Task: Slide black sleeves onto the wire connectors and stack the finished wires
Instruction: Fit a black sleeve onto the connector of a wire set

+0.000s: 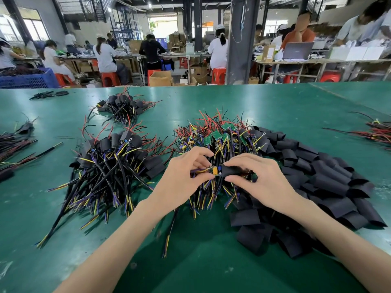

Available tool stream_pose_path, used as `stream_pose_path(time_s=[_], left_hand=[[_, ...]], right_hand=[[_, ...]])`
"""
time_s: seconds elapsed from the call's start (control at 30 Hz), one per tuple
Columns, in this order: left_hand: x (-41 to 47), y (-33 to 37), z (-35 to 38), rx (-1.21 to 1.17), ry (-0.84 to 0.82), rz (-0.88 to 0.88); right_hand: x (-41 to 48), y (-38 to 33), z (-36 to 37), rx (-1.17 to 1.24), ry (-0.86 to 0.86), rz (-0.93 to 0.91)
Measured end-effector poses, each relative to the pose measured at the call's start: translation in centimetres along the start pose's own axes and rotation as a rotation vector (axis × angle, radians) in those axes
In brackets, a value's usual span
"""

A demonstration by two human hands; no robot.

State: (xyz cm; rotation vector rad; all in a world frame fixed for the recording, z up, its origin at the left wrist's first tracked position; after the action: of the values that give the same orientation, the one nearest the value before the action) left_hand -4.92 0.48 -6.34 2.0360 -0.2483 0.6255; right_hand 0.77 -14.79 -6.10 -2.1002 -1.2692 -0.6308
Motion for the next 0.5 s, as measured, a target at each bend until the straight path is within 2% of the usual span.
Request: stream_pose_path(time_s=[0.3,0.5], left_hand=[[0.02,0.24,0.07,0.015,-0.006,0.015],[-0.18,0.32,0.70,0.008,-0.024,0.019]], right_hand=[[0.05,-0.08,-0.06,0.029,-0.007,0.036],[-0.05,-0.49,0.29,0.014,-0.037,-0.009]])
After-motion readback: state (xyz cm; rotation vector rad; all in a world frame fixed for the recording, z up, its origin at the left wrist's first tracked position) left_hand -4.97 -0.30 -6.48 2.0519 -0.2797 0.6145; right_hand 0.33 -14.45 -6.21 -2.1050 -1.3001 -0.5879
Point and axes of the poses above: each hand's wrist, its own x-axis towards the middle knuckle, its own z-axis out of the palm, y = z × x, the point moved 7 cm from there along x, towards the middle knuckle, and after that the axes turned 12 degrees about -x, right-handed, at the moved point
